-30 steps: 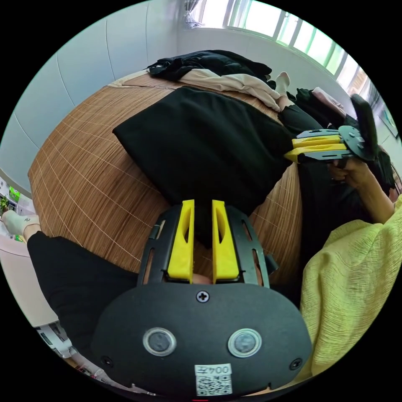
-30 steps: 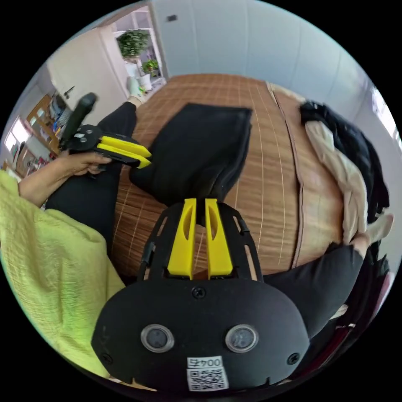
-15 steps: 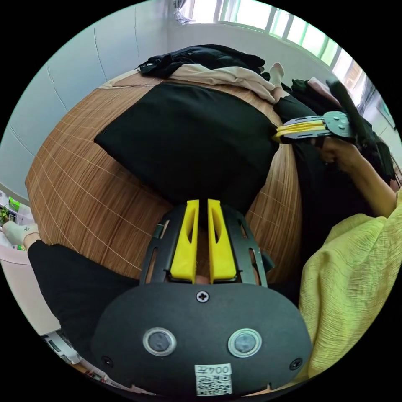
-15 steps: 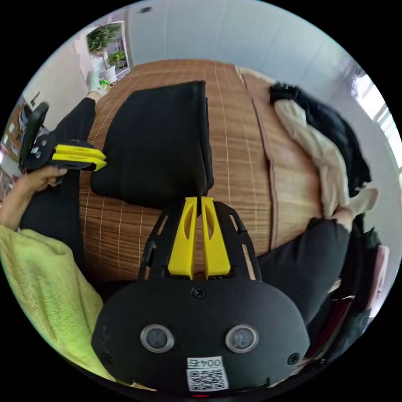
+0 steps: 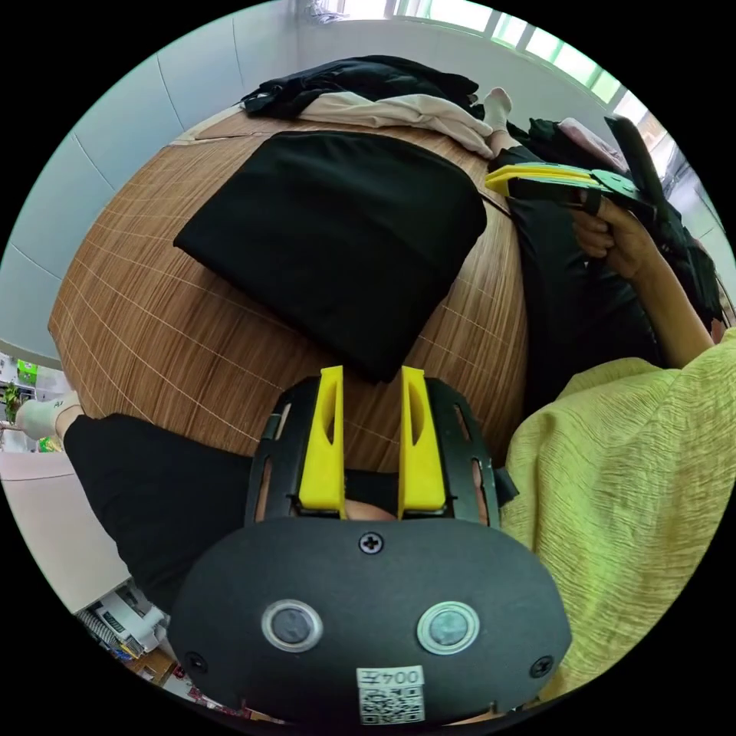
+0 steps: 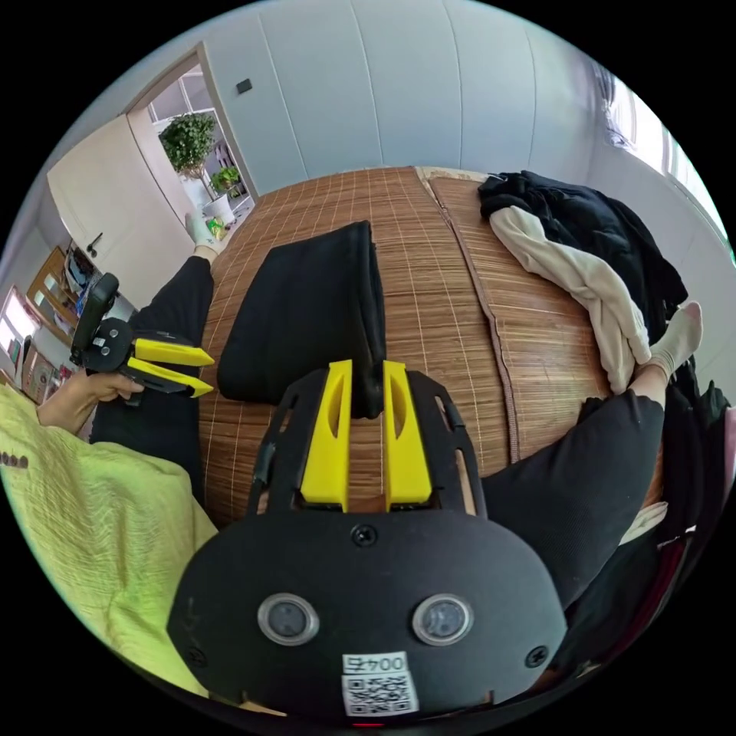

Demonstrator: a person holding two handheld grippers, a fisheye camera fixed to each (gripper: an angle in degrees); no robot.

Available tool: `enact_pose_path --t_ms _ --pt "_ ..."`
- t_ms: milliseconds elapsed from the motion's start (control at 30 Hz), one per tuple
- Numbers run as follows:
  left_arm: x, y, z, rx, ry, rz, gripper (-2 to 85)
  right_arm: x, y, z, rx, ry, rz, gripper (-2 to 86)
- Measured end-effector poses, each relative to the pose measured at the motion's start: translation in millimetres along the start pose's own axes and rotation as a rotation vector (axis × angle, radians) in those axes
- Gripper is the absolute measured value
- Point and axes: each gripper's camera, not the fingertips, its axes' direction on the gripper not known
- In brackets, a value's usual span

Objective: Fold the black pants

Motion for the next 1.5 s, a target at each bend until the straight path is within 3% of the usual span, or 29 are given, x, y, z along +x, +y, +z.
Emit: enact_pose_path --t_ms 700,933,1033,1100,1200,1300,1400,1500 --pt "-5 -17 23 0.037 -0.035 -0.136 7.4 -92 -11 45 -0.081 0.144 -0.16 8.9" --pt "-1 -16 13 0.067 -0.094 -0.093 3.4 -140 -12 50 -0.024 0.366 -0.349 2.3" --pt "-9 -16 10 0.094 -0.001 -0.122 3.1 -122 -13 50 -0.031 0.482 -0.256 1.3" --pt "-3 -20 11 0.074 -0.067 -0.091 3.0 -120 -16 56 -0.055 0.501 -0.198 1.0" --pt "-14 -14 7 0.084 -0.086 -0.099 3.1 -156 -7 58 0.023 0.612 -0.421 1.0" --pt "-26 -15 4 0.097 -0.04 -0.122 3.4 -105 -19 64 -0.064 0.448 -0.196 2.4" --pt "-32 -17 5 0.078 -0.064 -0.106 4.4 -119 -20 76 -0.094 0.468 -0.33 4.1" --pt "-50 -13 -5 0.076 0.012 -0.139 6.2 -98 -23 66 -0.099 0.362 -0.247 6.0"
